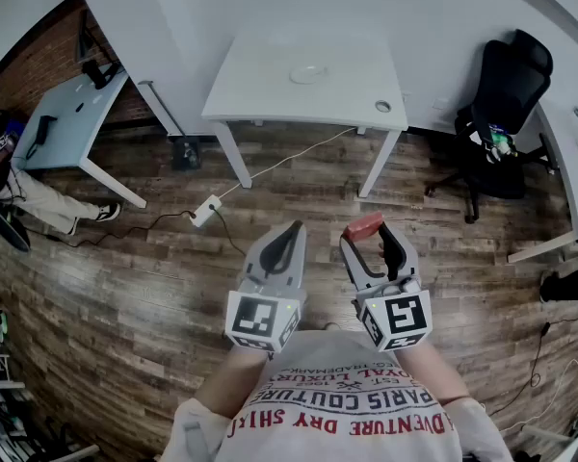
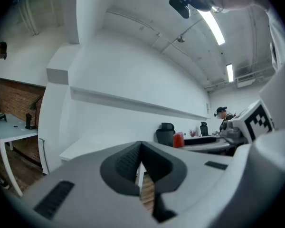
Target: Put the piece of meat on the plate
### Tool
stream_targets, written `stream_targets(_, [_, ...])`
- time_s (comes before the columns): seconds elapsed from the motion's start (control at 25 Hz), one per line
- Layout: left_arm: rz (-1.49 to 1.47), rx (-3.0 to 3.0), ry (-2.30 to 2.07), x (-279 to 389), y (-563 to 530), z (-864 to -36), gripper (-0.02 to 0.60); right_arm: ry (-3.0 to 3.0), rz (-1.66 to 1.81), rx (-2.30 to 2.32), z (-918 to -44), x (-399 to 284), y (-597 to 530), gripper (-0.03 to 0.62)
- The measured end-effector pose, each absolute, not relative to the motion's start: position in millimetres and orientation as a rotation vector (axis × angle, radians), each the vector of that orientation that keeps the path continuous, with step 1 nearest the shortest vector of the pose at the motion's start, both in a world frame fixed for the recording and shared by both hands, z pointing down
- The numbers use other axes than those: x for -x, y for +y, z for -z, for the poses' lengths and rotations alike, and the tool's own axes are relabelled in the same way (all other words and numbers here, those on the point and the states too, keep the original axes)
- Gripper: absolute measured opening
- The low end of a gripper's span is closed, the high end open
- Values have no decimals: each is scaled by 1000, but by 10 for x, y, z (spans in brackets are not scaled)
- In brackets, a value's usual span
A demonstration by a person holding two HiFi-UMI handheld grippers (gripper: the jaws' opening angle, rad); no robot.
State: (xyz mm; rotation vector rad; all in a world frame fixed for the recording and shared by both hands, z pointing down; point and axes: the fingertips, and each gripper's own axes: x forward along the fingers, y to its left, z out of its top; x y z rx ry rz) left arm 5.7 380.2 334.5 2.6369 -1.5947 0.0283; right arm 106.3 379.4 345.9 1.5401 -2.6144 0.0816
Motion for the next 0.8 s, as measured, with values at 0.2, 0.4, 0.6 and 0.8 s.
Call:
stream_targets(0.2, [-14,-2624,-1575,74,3803,-3399,6,-2600,-111,-1554,-3512,-944,3797,281])
stream_targets(0.4, [-13,-2615,-1553,268,3833,-3471,6,-2580,-105,-1617,-3483,-810,3807,279])
stream_targets(0.6, [23,-2568,-1565,637,3836,-3511,6,-2569,-107,-1644,-3450,-557,3806,279])
stream_targets(0.8, [13,-2565,-1549,977,3793,-3557,6,-2548,-127,-1653,-3464,-281,3771,279])
